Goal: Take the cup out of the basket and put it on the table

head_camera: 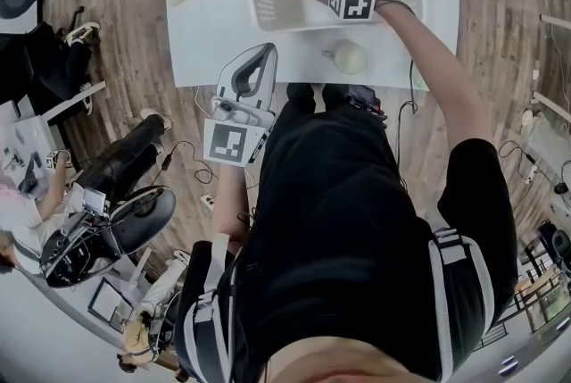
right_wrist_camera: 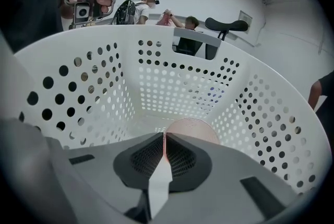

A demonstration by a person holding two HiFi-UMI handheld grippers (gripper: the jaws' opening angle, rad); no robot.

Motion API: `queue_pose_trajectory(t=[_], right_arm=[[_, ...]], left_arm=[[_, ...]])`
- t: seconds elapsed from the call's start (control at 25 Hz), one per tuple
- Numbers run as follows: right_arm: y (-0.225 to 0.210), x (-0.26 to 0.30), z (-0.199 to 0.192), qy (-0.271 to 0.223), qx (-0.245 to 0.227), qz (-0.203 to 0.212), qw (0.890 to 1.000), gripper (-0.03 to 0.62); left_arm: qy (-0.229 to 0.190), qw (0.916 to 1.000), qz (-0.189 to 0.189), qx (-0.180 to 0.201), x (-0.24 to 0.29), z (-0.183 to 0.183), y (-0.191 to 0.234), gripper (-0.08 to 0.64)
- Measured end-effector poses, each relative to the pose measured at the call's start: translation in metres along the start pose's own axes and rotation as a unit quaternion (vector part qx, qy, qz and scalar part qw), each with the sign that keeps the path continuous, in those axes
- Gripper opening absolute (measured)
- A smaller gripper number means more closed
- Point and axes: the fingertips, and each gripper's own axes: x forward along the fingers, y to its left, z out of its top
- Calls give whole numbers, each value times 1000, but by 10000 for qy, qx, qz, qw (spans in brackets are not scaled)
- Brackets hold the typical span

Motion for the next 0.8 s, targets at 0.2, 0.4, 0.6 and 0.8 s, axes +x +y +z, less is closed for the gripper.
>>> queue_pose_trajectory(t=[0.2,0.4,0.6,0.8], right_arm=[[2,-4,0,-79,63,-54,9999,31],[-3,-13,4,-144,111,-185,9997,31],[-11,-30,15,-283,190,-373,9987,31],[-19,-53,29,-457,249,-624,9967,31]], left_arm=[[-2,10000,3,37,-1,-1,-2,17],[-20,10000,-11,10,0,2,-5,17],[-57,9999,-49,69,-1,3,-8,17],[-93,9999,-73,72,-3,3,-12,17]])
